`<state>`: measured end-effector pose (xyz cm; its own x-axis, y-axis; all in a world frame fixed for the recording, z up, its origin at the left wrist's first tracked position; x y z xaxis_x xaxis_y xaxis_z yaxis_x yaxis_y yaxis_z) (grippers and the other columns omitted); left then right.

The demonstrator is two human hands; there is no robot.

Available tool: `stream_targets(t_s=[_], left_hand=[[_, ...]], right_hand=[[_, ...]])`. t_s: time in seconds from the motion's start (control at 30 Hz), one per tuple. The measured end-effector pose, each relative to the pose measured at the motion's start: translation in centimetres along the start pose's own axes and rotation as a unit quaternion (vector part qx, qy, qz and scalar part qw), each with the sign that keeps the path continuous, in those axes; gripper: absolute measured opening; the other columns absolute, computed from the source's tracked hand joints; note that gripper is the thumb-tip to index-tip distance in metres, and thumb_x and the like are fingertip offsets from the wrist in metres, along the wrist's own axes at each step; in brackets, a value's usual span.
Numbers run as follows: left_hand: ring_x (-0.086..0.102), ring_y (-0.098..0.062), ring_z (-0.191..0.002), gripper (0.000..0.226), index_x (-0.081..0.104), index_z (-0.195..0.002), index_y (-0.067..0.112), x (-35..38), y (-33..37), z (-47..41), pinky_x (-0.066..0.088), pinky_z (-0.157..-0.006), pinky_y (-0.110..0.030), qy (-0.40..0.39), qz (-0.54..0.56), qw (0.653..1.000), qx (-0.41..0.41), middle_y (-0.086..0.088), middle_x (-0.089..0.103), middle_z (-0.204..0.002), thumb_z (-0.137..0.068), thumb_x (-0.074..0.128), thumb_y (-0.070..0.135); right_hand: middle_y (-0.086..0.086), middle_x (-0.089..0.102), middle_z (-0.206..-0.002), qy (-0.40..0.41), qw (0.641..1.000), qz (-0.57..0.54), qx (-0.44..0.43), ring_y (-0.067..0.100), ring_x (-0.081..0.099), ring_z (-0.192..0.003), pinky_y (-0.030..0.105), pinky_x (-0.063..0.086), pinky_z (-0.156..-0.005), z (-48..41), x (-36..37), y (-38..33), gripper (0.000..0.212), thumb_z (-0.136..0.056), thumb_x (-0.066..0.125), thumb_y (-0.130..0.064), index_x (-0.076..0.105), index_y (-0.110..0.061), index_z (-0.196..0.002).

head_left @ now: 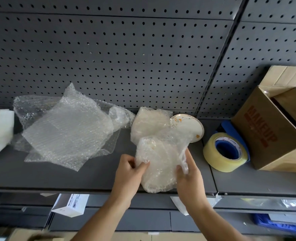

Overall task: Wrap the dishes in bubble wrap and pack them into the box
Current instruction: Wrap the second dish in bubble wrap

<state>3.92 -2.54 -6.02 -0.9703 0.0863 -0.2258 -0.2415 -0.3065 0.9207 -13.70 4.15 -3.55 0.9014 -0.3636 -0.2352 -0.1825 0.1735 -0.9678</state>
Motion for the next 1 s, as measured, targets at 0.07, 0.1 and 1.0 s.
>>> stream_targets(t_s=[0.07, 0.1, 1.0], left_hand=[[0.063, -0.016, -0.081, 0.032, 0.051, -0.101, 0.012, 0.1, 0.4, -0.3, 0.049, -0.067, -0.025, -0.019, -0.056, 0.998, 0.013, -0.005, 0.064, -0.093, -0.091, 0.073, 0.033], [0.064, -0.014, -0.08, 0.032, 0.05, -0.102, 0.013, 0.3, 0.6, -0.5, 0.049, -0.064, -0.021, -0.026, -0.083, 0.996, 0.024, -0.003, 0.064, -0.092, -0.093, 0.072, 0.034], [0.041, -0.019, -0.132, 0.077, 0.029, -0.159, 0.015, 4.9, 2.8, 2.9, 0.041, -0.106, -0.028, -0.013, -0.382, 0.875, 0.296, 0.0, 0.044, -0.151, -0.099, 0.021, 0.062]], right_hand=[[-0.036, 0.053, -0.138, -0.009, 0.999, 0.032, -0.019, -0.005, 0.05, -0.131, 0.025, 0.043, -0.111, 0.1, -0.1, 0.1, 0.084, -0.098, 0.041, 0.01, 0.03, -0.062, -0.141], [-0.04, 0.045, -0.142, -0.009, 0.998, 0.049, -0.026, -0.012, 0.04, -0.136, 0.019, 0.036, -0.114, 0.1, -0.2, 0.1, 0.086, -0.097, 0.041, 0.012, 0.028, -0.062, -0.139], [-0.005, 0.011, -0.16, -0.185, 0.963, 0.192, -0.041, 0.021, -0.019, -0.154, 0.038, -0.004, -0.127, 0.6, 1.0, 1.6, 0.068, -0.087, 0.043, -0.035, 0.027, -0.016, -0.15]])
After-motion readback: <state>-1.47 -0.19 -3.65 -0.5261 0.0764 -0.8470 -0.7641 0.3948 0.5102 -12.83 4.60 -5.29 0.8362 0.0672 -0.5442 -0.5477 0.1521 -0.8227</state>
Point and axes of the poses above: each hand's wrist, its own z-axis away from the middle knuckle, its own x-axis out of the palm, y = z × x, the point moved 6 cm from there along -z, towards the middle knuckle
